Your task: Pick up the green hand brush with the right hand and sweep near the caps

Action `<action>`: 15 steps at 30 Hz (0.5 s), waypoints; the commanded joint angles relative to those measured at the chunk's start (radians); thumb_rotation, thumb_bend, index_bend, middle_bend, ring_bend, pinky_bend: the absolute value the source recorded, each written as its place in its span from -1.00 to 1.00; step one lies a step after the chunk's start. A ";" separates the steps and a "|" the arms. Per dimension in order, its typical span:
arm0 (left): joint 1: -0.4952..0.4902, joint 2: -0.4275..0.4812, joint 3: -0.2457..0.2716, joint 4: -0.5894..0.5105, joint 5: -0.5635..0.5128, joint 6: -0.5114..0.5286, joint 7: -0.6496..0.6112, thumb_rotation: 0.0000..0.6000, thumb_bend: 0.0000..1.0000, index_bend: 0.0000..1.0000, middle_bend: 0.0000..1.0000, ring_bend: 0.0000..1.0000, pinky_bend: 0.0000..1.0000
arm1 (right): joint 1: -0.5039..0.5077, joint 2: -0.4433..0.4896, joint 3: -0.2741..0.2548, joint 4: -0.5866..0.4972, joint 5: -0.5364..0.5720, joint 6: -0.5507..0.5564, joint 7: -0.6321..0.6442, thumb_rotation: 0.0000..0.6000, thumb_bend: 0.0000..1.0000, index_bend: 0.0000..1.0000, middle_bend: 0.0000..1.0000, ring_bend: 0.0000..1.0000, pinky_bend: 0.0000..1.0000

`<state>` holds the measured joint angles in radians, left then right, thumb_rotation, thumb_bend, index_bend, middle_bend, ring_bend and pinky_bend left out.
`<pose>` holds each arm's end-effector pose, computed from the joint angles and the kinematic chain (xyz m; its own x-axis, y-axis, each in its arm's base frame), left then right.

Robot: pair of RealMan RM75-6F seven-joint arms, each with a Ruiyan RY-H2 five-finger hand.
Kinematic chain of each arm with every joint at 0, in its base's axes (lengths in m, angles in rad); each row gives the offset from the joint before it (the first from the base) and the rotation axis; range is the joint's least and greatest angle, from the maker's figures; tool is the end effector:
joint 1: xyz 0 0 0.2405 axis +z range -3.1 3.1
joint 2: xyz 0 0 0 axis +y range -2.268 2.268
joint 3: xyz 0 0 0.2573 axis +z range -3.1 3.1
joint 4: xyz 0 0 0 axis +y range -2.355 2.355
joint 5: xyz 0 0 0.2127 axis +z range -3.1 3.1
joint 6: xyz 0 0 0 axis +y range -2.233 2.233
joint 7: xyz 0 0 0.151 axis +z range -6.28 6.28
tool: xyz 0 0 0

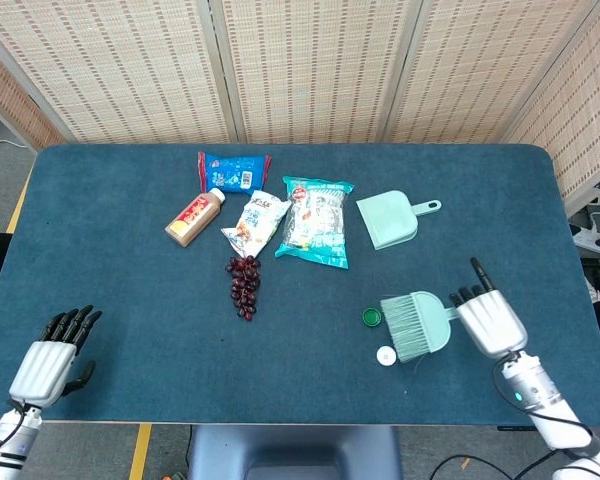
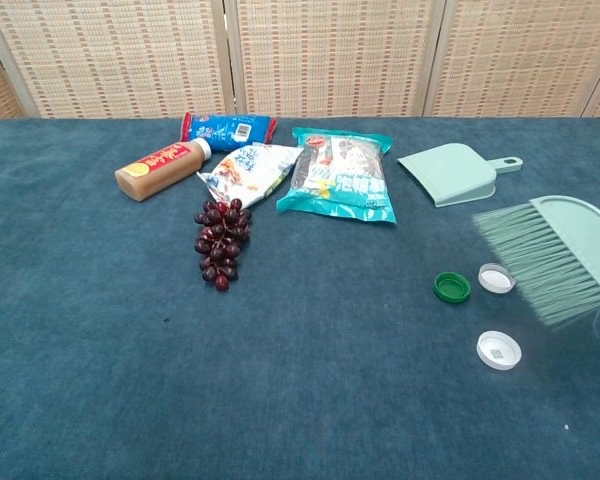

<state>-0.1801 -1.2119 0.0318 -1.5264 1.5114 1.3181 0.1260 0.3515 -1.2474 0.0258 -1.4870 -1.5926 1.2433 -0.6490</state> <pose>-0.3184 0.1982 0.0997 0.5192 0.1954 0.8320 0.8546 -0.1330 -0.5020 -0.2709 -0.2587 0.0847 0.8854 0.0852 0.4569 -0.4014 -0.3552 0.8442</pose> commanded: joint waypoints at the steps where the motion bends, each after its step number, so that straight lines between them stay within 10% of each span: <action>1: -0.003 0.000 -0.003 0.006 -0.004 -0.004 -0.006 1.00 -0.14 -1.00 -1.00 -1.00 -0.82 | 0.067 0.086 0.024 -0.274 -0.004 -0.087 -0.371 1.00 0.08 1.00 0.73 0.08 -1.00; 15: -0.005 0.005 -0.006 0.019 -0.012 -0.008 -0.034 1.00 -0.14 -1.00 -1.00 -1.00 -0.82 | 0.150 -0.073 -0.002 -0.445 0.199 -0.222 -1.076 1.00 0.08 1.00 0.73 0.10 -1.00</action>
<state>-0.1850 -1.2064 0.0256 -1.5076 1.4998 1.3097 0.0923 0.4701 -1.2708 0.0374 -1.8831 -1.4651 1.0558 -1.5942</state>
